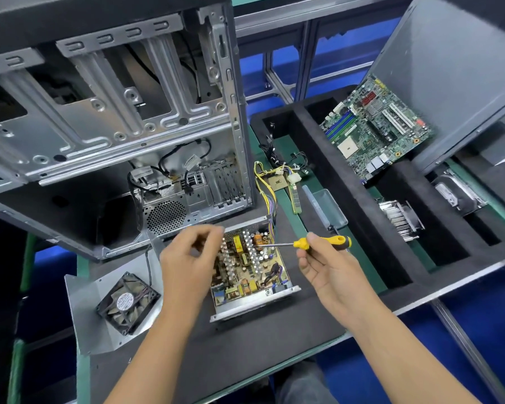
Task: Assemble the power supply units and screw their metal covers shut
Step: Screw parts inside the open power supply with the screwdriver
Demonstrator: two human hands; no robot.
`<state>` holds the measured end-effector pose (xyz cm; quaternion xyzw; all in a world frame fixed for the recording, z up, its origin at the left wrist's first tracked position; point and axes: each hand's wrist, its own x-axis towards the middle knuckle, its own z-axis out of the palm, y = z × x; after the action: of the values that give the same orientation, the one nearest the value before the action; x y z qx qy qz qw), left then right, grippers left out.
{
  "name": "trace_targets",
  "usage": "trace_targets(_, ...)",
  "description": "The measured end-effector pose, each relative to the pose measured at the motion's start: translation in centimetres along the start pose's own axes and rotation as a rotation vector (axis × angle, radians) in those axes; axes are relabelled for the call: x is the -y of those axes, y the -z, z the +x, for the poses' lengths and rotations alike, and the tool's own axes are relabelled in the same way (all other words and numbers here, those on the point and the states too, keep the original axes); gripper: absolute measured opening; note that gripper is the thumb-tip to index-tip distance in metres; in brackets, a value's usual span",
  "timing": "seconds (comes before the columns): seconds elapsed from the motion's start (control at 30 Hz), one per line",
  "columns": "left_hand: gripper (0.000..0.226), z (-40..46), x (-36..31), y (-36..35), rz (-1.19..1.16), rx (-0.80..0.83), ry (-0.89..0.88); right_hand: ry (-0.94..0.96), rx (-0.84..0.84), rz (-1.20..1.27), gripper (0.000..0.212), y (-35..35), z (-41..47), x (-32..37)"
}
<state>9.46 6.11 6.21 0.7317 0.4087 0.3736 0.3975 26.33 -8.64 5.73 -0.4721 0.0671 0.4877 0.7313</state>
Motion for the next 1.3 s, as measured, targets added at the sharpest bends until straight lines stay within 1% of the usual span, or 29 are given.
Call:
trace_targets(0.03,0.012,0.9,0.2,-0.3,0.146,0.049,-0.102,0.005,-0.012,0.030,0.008,0.3,0.1,0.3)
trace_targets(0.07,0.027,1.9,0.4,-0.8,0.278,0.175,-0.151,0.013,-0.031,0.067,0.009,0.7,0.3,0.6)
trace_targets(0.1,0.041,2.8,0.5,-1.5,0.387,0.340,-0.154,0.025,-0.055,0.102,0.012,1.1,0.5,0.9)
trace_targets(0.13,0.047,3.4,0.6,-2.1,0.475,0.476,-0.127,0.034,-0.079,0.129,0.014,1.6,0.6,1.2)
trace_targets(0.17,0.044,3.7,0.7,-2.6,0.521,0.549,-0.103,0.041,-0.095,0.146,0.013,2.0,0.7,1.5)
trace_targets(0.2,0.038,3.9,0.7,-3.0,0.531,0.568,-0.095,0.046,-0.101,0.154,0.011,2.4,0.8,1.8)
trace_targets(0.27,0.026,3.6,0.7,-2.9,0.510,0.538,-0.086,0.055,-0.105,0.149,0.007,3.0,1.0,2.3)
trace_targets(0.37,0.016,2.4,0.4,-2.4,0.498,0.591,-0.047,0.071,-0.120,0.150,0.006,4.0,1.3,3.0)
trace_targets(0.4,0.020,2.3,0.1,-2.3,0.493,0.628,0.003,0.072,-0.127,0.156,0.006,4.2,1.4,3.1)
trace_targets(0.47,0.053,2.6,-0.9,-2.7,0.534,0.694,0.127,0.076,-0.146,0.157,0.007,4.6,1.6,3.2)
trace_targets(0.5,0.066,3.1,-1.5,-3.5,0.586,0.707,0.164,0.081,-0.156,0.154,0.007,4.9,1.7,3.2)
trace_targets(0.53,0.074,3.7,-2.0,-4.7,0.630,0.711,0.197,0.087,-0.167,0.153,0.007,5.0,1.7,3.1)
trace_targets(0.6,0.082,5.1,-2.7,-8.0,0.669,0.738,0.288,0.098,-0.188,0.159,0.007,5.3,1.8,3.1)
trace_targets(0.63,0.082,5.7,-2.9,-9.5,0.666,0.780,0.336,0.103,-0.198,0.163,0.007,5.5,1.8,3.1)
trace_targets(0.73,0.069,6.3,-2.3,-12.1,0.564,0.913,0.488,0.105,-0.219,0.184,0.009,6.1,1.7,3.0)
trace_targets(0.77,0.061,6.3,-1.8,-12.2,0.485,0.920,0.535,0.102,-0.220,0.190,0.011,6.3,1.6,3.0)
trace_targets(0.83,0.035,6.2,-0.8,-12.1,0.261,0.893,0.622,0.100,-0.229,0.195,0.016,6.6,1.5,2.9)
trace_targets(0.9,0.024,5.8,-0.5,-11.9,0.026,0.823,0.733,0.090,-0.243,0.204,0.013,6.7,1.6,2.7)
trace_targets(0.93,0.022,5.8,-0.5,-11.9,-0.026,0.781,0.750,0.083,-0.247,0.210,0.010,6.7,1.6,2.5)
trace_targets(1.03,0.028,5.9,-0.3,-11.7,0.080,0.744,0.662,0.075,-0.260,0.209,0.008,6.8,1.8,2.1)
trace_targets(1.1,0.028,6.2,-0.5,-11.2,0.087,0.754,0.660,0.078,-0.259,0.191,0.008,6.7,2.0,1.9)
trace_targets(1.13,0.028,6.3,-0.5,-11.0,0.139,0.754,0.631,0.077,-0.257,0.178,0.008,6.6,2.0,1.8)
trace_targets(1.23,0.032,6.5,-1.0,-10.8,0.496,0.752,0.432,0.069,-0.257,0.138,0.017,6.3,2.0,1.5)
trace_targets(1.27,0.030,6.3,-1.2,-10.9,0.571,0.745,0.391,0.068,-0.260,0.132,0.019,6.3,2.0,1.4)
trace_targets(1.3,0.028,5.9,-1.2,-10.9,0.593,0.739,0.378,0.064,-0.263,0.129,0.017,6.3,2.0,1.3)
